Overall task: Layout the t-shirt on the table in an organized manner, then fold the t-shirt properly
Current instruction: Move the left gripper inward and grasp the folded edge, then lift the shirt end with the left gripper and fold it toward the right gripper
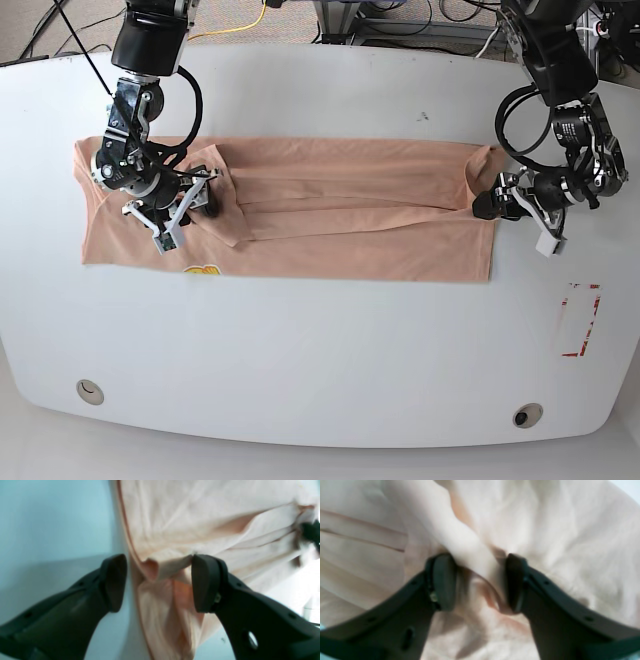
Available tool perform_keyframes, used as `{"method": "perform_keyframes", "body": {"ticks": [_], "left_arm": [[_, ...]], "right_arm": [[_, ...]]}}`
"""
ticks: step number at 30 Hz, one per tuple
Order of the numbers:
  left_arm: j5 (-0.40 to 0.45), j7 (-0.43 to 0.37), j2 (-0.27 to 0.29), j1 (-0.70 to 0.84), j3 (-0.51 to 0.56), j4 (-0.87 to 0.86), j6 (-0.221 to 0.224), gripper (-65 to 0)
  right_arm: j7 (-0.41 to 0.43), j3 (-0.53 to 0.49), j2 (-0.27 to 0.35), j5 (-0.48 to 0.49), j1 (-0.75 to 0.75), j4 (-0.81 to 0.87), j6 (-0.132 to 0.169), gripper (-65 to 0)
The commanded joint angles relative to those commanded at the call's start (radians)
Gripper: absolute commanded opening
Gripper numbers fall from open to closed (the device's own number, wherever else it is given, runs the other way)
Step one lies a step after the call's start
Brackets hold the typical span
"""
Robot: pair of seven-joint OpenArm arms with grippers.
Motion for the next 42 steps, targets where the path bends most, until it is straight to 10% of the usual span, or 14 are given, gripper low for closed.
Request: {"method": "perform_keyframes", "body": {"ticks": [23, 30, 42], "left_arm": [[-0.005, -0.031, 0.026, -0.021, 0.120, -0.071, 0.000, -27.1], [0.002, -0.038, 0.026, -0.025, 0.132, -0.071, 0.000, -64.4], [-0.003, 0.011, 0.021, 0.005, 0.170, 0.222, 0.000, -63.2]], "right_arm": [[-0.002, -0.002, -0.003, 0.000, -0.002, 0.005, 0.000, -42.2], [-0.002, 0.000, -0.003, 0.000, -0.003, 0.003, 0.000, -42.3], [-0.002, 0.000, -0.005, 0.000, -0.003, 0.002, 0.000, -42.5]]}}
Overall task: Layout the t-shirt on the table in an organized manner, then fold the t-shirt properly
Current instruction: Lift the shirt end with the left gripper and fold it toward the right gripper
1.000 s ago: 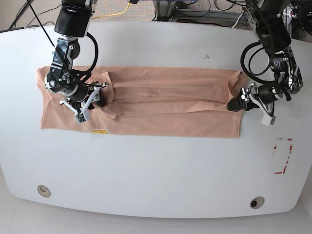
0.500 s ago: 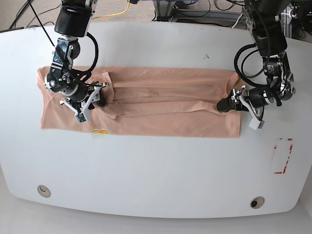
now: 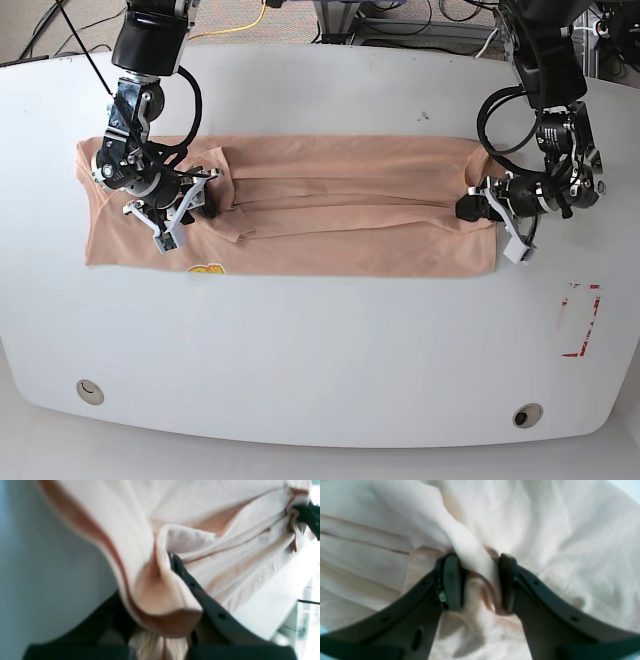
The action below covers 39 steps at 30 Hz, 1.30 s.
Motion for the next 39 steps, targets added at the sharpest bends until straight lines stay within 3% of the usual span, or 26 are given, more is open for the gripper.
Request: {"method": "perform_keyframes", "body": {"ticks": [9, 12, 19, 31, 39], "left_arm": [[0.002, 0.058, 0.014, 0.003, 0.187, 0.226, 0.000, -63.1], [0.006, 0.055, 0.060, 0.002, 0.252, 0.249, 0.000, -63.1], [0.008, 0.051, 0.176, -0.015, 0.285, 0.244, 0.000, -62.8], [0.229, 0.048, 0.364, -0.057, 0.397, 0.242, 0.000, -62.6], [0.267, -0.003, 0.383, -0.086, 0.454, 0.172, 0.000, -60.6]], "right_arm": [[0.000, 0.000, 0.000, 0.000, 0.000, 0.000, 0.000, -42.5], [0.000, -0.002, 0.000, 0.000, 0.000, 0.000, 0.000, -42.5], [0.000, -0.002, 0.000, 0.000, 0.000, 0.000, 0.000, -42.5], [0.000, -0.003, -0.002, 0.000, 0.002, 0.000, 0.000, -42.5], [0.000, -0.003, -0.018, 0.002, 0.002, 0.005, 0.000, -42.5]]}}
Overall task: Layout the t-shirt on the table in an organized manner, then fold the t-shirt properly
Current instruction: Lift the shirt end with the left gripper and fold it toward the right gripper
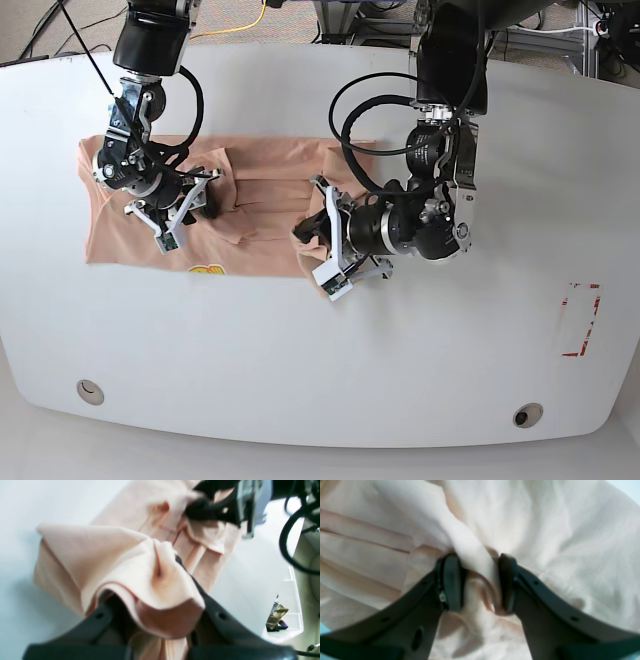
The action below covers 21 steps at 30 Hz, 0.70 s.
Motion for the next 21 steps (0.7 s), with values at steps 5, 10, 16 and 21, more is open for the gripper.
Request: {"method": "perform_keyframes", "body": {"ticks": [5, 10, 16, 21], "left_arm": [[-0.005, -0.025, 0.000, -0.032, 0.002, -0.066, 0.000, -39.9], [-0.086, -0.025, 0.000, -0.049, 0.049, -0.072, 0.000, -27.8], [-0.285, 0.018, 0.000, -0.089, 0.166, -0.064, 0.000, -27.9], [-0.290, 0.035, 0.000, -0.107, 0.130, -0.032, 0.000, -27.9]], "right_arm": [[0.000, 0.000, -0.002, 0.000, 0.000, 0.000, 0.000, -42.5], [-0.002, -0.002, -0.003, 0.000, 0.000, 0.000, 0.000, -42.5], [-0.002, -0.002, -0.003, 0.000, 0.002, 0.000, 0.000, -42.5], [-0.003, -0.002, -0.003, 0.000, 0.003, 0.000, 0.000, -42.5]]}}
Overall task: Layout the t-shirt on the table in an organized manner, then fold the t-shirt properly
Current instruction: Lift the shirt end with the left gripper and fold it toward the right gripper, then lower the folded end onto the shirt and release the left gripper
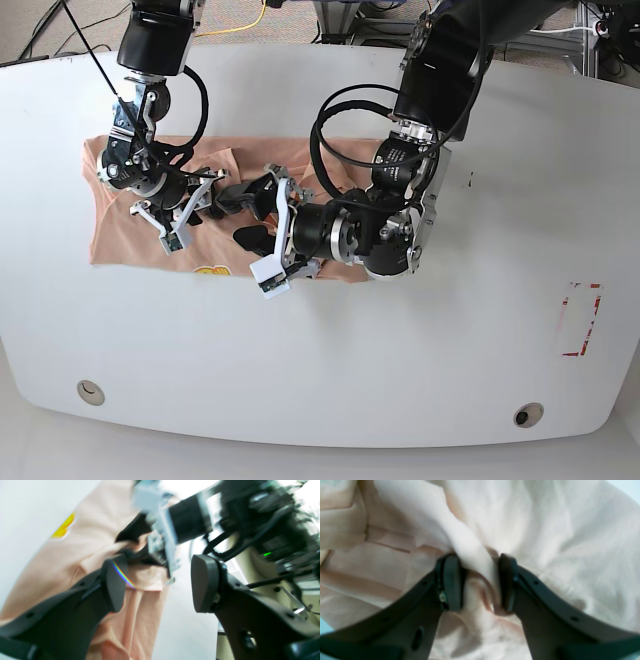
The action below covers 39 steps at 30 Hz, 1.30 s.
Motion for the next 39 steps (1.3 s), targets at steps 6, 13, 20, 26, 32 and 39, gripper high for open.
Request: {"method": "perform_keyframes", "body": {"ticks": [6, 13, 20, 26, 32, 39], "left_arm": [[0.081, -0.003, -0.123, 0.008, -0.091, 0.041, 0.000, -31.5], [0.163, -0.005, -0.221, 0.066, -0.129, 0.040, 0.000, -40.4], [0.298, -0.064, -0.228, 0.141, -0.123, 0.043, 0.000, -40.7], [0.321, -0.068, -0.205, 0.157, -0.040, 0.041, 0.000, -45.4], [0.321, -0.068, -0.169, 0.152, 0.094, 0.044, 0.000, -51.2], [0.319, -0.066, -0.121, 0.120, 0.201, 0.092, 0.000, -51.2]], "right_arm": [[0.000, 0.000, 0.000, 0.000, -0.002, 0.000, 0.000, -42.5], [0.000, 0.000, 0.000, 0.000, -0.002, 0.000, 0.000, -42.5], [0.000, 0.000, 0.000, 0.000, -0.002, 0.000, 0.000, -42.5], [0.000, 0.000, 0.000, 0.000, -0.002, 0.000, 0.000, -42.5], [-0.002, 0.000, 0.000, 0.000, -0.003, 0.000, 0.000, -42.5], [-0.002, 0.000, 0.000, 0.000, -0.003, 0.000, 0.000, -42.5]]}}
